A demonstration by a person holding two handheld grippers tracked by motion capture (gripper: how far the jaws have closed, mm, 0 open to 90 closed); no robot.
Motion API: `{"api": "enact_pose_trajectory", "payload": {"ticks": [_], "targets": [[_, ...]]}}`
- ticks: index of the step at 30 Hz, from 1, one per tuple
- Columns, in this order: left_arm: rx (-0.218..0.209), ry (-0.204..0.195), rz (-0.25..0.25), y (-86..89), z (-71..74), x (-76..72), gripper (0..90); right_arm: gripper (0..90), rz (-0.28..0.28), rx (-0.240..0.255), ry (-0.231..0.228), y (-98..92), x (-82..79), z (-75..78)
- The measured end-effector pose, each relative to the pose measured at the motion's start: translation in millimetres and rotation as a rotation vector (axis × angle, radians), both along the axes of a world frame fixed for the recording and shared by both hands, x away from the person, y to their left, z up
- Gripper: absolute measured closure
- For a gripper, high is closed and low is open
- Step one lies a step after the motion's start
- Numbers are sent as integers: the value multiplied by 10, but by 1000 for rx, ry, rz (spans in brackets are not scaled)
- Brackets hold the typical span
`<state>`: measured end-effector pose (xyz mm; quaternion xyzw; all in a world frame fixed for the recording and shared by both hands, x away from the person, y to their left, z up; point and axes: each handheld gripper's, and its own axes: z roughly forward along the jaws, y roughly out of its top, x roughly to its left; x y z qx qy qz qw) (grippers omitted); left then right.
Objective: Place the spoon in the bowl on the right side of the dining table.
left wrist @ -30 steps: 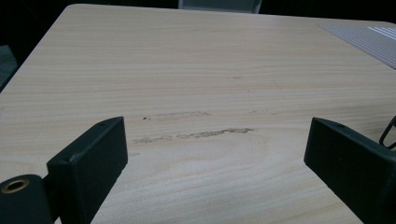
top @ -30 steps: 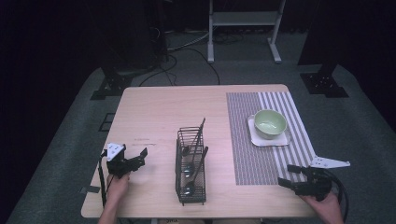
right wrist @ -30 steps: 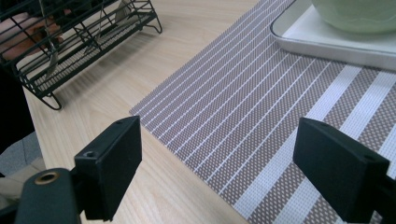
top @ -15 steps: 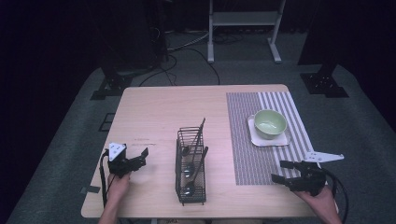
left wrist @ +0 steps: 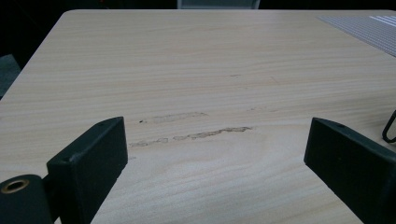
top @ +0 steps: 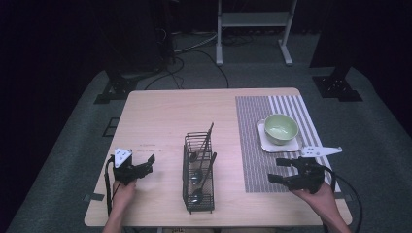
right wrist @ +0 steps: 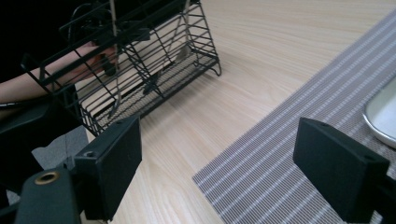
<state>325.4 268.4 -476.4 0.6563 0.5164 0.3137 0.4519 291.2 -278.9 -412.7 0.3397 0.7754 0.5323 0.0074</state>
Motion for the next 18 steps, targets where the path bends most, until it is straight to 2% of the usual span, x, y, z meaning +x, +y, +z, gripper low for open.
{"api": "enact_pose_trajectory", "payload": {"ticks": [15, 18], "targets": [[3, 1, 1, 6, 0, 1, 52, 144, 95, -7, 28, 426, 97, 266], [4, 1, 0, 2, 0, 0, 52, 145, 117, 22, 31, 510, 108, 333]]}}
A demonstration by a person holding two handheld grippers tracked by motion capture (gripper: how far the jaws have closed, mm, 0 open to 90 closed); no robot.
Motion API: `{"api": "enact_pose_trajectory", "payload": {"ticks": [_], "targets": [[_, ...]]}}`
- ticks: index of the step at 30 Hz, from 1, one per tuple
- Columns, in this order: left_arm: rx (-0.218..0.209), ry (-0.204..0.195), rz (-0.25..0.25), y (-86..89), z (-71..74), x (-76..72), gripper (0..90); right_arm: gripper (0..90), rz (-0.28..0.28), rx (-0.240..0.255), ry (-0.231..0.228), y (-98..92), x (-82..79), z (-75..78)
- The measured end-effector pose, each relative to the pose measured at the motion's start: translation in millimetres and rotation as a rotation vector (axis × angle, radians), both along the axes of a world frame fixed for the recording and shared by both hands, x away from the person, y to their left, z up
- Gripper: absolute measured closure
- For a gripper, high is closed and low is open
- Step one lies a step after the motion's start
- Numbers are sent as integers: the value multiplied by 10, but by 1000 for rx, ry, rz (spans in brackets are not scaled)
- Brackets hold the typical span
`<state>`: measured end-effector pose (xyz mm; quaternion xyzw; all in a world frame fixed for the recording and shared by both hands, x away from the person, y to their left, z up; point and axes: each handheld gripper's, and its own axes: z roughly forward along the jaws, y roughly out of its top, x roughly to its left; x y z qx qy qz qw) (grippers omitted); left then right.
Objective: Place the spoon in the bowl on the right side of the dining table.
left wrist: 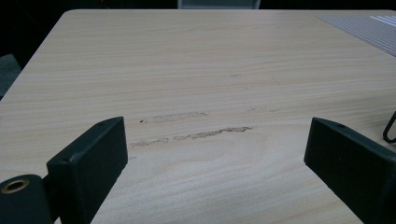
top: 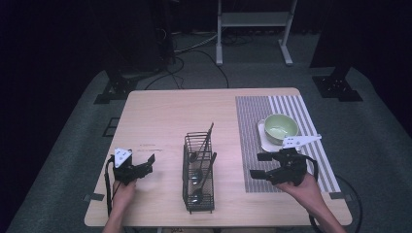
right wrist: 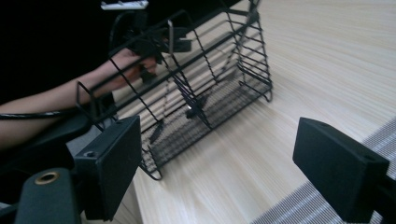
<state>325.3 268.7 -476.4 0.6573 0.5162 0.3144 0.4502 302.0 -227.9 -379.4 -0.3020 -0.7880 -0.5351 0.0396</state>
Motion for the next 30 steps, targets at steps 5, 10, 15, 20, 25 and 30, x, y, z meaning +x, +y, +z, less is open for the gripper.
{"api": "enact_pose_trajectory", "payload": {"ticks": [5, 10, 15, 20, 25, 30], "targets": [[0, 0, 2, -5, -1, 1, 52, 145, 26, 4, 2, 97, 5, 72], [1, 0, 3, 0, -1, 4, 52, 156, 49, -6, 7, 236, 24, 140], [0, 1, 3, -3, -2, 3, 52, 185, 62, -12, 14, 364, 82, 162], [1, 0, 3, 0, -2, 4, 52, 252, 74, -22, 2, 464, 139, 179], [1, 0, 4, 0, -2, 4, 52, 257, 85, -19, 11, 559, 207, 192], [1, 1, 7, -1, -2, 5, 52, 277, 103, -21, 18, 643, 239, 184]]}}
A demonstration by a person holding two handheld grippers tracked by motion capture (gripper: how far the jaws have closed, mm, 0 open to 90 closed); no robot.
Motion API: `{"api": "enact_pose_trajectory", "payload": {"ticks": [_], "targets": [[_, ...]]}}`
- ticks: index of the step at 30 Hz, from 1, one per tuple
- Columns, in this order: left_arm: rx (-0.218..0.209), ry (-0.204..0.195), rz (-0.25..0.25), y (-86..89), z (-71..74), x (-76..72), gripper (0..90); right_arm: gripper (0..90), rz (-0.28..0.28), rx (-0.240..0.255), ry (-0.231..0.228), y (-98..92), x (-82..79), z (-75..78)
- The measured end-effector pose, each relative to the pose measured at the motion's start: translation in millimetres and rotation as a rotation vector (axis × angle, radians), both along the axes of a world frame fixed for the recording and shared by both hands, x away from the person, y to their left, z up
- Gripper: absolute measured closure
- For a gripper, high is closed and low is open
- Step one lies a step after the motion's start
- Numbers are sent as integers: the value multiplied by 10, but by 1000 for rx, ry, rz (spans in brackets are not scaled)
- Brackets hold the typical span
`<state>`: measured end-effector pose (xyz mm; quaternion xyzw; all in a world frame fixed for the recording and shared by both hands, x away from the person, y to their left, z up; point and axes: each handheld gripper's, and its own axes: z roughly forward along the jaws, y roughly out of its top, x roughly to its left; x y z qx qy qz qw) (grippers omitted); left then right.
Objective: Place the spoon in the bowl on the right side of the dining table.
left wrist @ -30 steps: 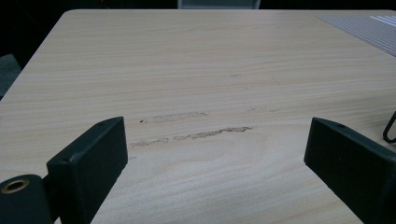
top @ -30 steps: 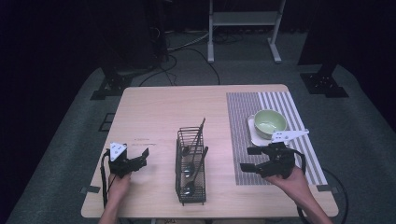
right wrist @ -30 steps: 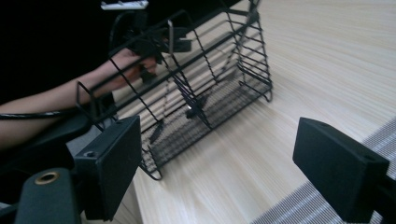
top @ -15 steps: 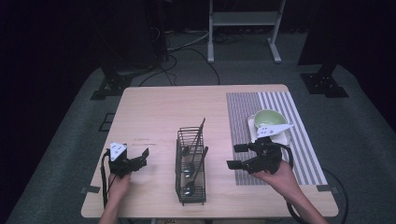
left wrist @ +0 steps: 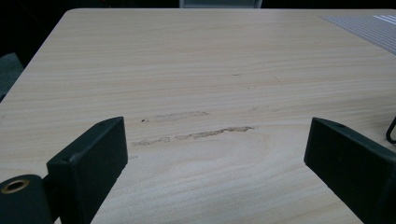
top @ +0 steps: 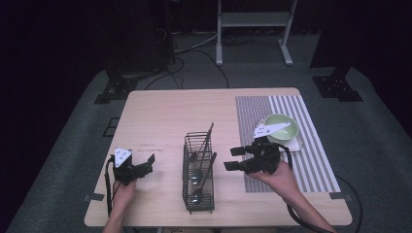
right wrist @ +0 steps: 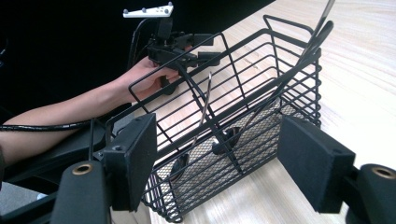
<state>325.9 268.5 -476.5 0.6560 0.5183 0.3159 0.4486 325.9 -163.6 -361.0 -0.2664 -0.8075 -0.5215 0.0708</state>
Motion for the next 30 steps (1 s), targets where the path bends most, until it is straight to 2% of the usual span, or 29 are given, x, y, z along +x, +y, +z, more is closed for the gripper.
{"api": "enact_pose_trajectory", "payload": {"ticks": [7, 15, 20, 26, 30], "targets": [[5, 4, 0, -5, 1, 1, 52, 301, 20, -8, 6, 80, 31, 3], [9, 6, 3, -8, 1, 3, 52, 334, 38, -31, -21, 175, 72, 70], [6, 8, 5, -7, 1, 4, 52, 431, 65, -53, -7, 251, 115, 85], [6, 11, 8, -4, 2, 5, 52, 463, 72, -67, 5, 320, 137, 97], [14, 9, 5, -9, 2, 6, 52, 535, 84, -76, 6, 367, 160, 93]]}}
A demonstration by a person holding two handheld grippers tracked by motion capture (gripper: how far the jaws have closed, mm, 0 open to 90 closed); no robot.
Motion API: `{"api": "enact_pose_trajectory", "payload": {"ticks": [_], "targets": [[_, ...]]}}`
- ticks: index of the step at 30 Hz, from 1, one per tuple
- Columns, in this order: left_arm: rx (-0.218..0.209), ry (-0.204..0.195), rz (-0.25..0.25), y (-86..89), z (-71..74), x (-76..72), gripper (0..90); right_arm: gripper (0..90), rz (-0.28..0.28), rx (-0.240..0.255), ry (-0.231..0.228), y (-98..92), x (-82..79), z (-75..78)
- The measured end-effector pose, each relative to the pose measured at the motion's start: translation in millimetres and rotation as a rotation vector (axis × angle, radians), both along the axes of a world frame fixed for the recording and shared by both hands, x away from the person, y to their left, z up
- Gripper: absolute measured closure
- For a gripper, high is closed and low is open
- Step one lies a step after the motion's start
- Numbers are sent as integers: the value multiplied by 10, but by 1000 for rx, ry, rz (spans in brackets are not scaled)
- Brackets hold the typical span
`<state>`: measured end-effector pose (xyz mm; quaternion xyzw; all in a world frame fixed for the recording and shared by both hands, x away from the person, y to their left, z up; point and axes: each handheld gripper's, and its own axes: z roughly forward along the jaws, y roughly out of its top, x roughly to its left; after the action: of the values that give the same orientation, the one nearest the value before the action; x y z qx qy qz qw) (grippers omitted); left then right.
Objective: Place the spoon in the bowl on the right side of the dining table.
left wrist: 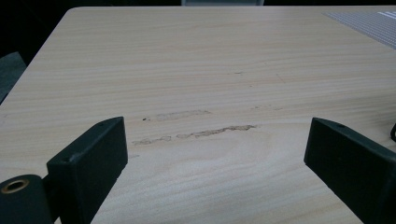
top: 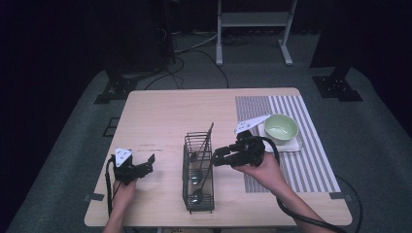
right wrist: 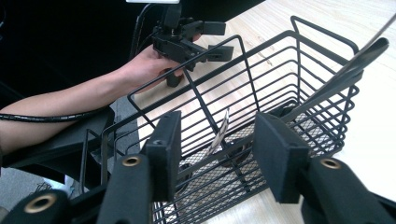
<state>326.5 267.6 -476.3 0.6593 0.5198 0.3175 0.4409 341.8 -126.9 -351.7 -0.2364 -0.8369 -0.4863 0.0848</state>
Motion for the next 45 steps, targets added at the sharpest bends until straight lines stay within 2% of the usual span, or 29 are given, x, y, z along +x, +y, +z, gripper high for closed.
{"api": "enact_pose_trajectory", "payload": {"ticks": [3, 4, 9, 10, 11, 12, 20, 24, 31, 32, 33, 34, 39, 41, 45], "targets": [[0, 1, 0, 0, 0, 0, 52, 551, 1, -2, -2, 13, 3, -1], [-3, 1, 1, 0, 0, -1, 52, 593, 6, -1, -4, 23, 10, -4], [-4, 2, 1, -1, 0, 0, 52, 664, 19, -1, 0, 33, 26, -13], [-3, 2, 1, -1, 0, -1, 52, 716, 26, 4, 7, 33, 36, -18], [0, 0, 0, 0, 0, 0, 52, 716, 26, 4, 7, 33, 36, -18], [0, 1, -1, 0, 1, 0, 52, 755, 34, 3, 5, 35, 37, -19], [-3, 0, -1, 0, 0, -1, 52, 878, 62, 14, -15, 40, 23, -16], [-3, 0, -1, 0, 1, -1, 52, 882, 84, 12, -11, 51, 13, -6], [-2, 0, -1, 0, 0, -1, 52, 881, 82, 9, 2, 55, 15, 12], [-2, 0, -2, 0, 1, -2, 52, 878, 63, 8, 13, 50, 16, 18], [0, 0, -3, 0, 1, -1, 52, 878, 59, 18, 29, 46, 21, 18], [-2, 0, -2, -2, 1, -1, 52, 884, 59, 8, 46, 52, 23, 28], [1, -1, -2, -6, 0, -1, 52, 888, 30, 9, 52, 33, 30, 51], [1, -1, -2, -5, 0, -1, 52, 888, 13, 30, 68, 7, 41, 69], [0, -1, -2, -4, 0, -1, 52, 889, -8, 45, 58, -40, 52, 124]]}}
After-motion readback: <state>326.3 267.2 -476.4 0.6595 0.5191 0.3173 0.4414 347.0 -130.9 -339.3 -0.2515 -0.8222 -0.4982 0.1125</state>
